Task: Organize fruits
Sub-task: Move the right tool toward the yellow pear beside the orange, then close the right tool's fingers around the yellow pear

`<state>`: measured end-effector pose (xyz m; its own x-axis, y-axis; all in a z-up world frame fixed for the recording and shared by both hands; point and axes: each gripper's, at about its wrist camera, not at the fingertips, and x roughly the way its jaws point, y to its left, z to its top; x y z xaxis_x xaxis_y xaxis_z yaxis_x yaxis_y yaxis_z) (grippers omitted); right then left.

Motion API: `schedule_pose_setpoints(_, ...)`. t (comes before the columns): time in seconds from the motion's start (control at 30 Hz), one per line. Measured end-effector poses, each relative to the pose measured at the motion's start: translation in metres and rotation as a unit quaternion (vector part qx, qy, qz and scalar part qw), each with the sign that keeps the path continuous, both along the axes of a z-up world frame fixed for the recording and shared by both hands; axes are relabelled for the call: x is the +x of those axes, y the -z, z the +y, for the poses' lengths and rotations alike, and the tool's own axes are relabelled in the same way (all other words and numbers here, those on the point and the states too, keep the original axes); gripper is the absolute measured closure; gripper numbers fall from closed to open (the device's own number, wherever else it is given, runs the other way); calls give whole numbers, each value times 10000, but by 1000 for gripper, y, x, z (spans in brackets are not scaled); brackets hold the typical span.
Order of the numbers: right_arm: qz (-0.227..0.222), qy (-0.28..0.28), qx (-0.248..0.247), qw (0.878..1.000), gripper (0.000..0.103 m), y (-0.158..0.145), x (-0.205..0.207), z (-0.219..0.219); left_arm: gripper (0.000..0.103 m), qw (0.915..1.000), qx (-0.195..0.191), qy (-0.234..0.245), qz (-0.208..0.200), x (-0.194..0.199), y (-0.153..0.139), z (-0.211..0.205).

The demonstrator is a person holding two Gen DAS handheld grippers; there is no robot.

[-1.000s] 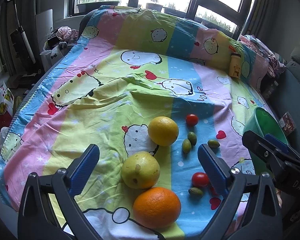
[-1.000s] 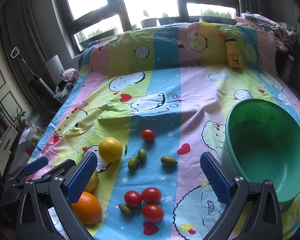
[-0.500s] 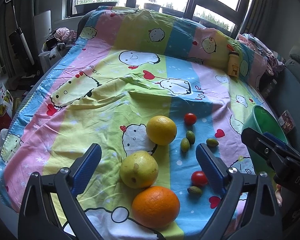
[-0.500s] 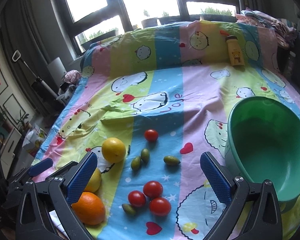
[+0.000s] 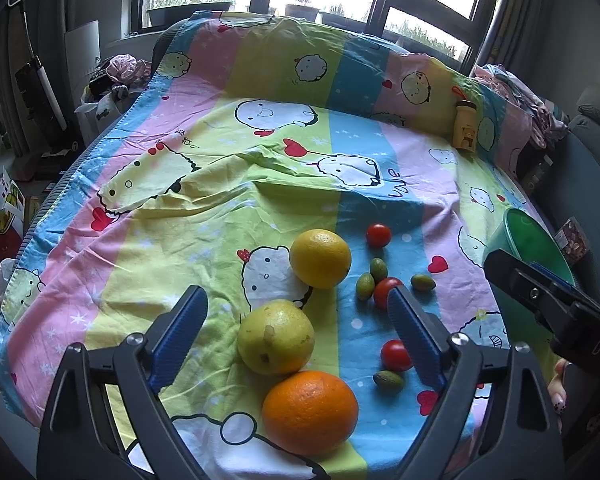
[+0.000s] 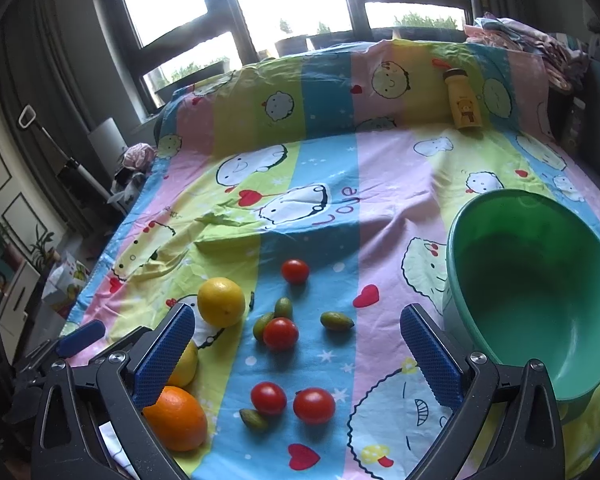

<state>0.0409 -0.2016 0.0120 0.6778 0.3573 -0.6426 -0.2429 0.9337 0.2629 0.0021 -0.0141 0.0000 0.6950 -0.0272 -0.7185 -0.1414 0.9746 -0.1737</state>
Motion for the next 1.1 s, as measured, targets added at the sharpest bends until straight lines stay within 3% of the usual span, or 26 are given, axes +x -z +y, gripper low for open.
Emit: schedule_pose_setpoints(1.1, 292, 207, 295, 9989, 0, 4, 7, -13, 25, 9997, -223, 117, 56, 2, 2, 3)
